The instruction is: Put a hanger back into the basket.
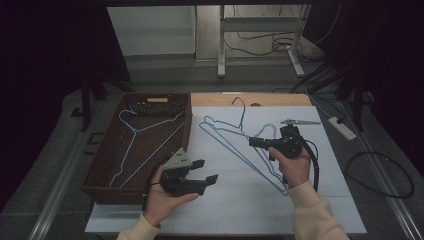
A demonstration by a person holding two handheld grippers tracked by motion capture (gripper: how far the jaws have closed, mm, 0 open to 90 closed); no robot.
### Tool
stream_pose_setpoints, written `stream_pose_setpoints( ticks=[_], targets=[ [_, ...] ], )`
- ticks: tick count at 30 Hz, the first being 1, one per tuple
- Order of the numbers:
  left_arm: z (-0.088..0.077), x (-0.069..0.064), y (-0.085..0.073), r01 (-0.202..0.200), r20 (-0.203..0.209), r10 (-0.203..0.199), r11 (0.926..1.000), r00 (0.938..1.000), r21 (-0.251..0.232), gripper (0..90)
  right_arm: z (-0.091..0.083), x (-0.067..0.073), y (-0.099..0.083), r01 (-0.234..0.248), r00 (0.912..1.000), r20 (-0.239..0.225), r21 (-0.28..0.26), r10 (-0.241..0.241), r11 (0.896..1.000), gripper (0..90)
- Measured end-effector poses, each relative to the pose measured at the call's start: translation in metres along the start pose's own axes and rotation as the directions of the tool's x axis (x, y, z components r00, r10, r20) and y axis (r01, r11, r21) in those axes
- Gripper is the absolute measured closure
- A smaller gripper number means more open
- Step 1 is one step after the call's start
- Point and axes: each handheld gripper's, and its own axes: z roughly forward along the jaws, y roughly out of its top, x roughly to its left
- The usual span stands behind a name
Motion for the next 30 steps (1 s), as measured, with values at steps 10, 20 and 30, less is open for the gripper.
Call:
stream_pose_setpoints(
  ticks=[10,20,30],
  targets=[
    [0.035,-0.005,0.017,0.066,0.06,-0.066,0.9978,0.996,-0.003,33.2,0.002,0.009,-0.012,0.015,0.9999,-0.007,-0.026,-0.015,1.0,87.9],
    [0.074,-0.008,0.029,0.13,0.105,-0.131,0.9914,0.9858,0.013,33.8,0.0,0.011,-0.019,0.019,0.9998,-0.009,-0.045,-0.019,0.999,87.9],
    [0.095,-0.01,0.034,0.177,0.125,-0.176,0.9842,0.9764,0.003,36.0,0.001,0.016,-0.023,0.029,0.9996,-0.001,-0.096,-0.029,0.995,87.9]
  ],
)
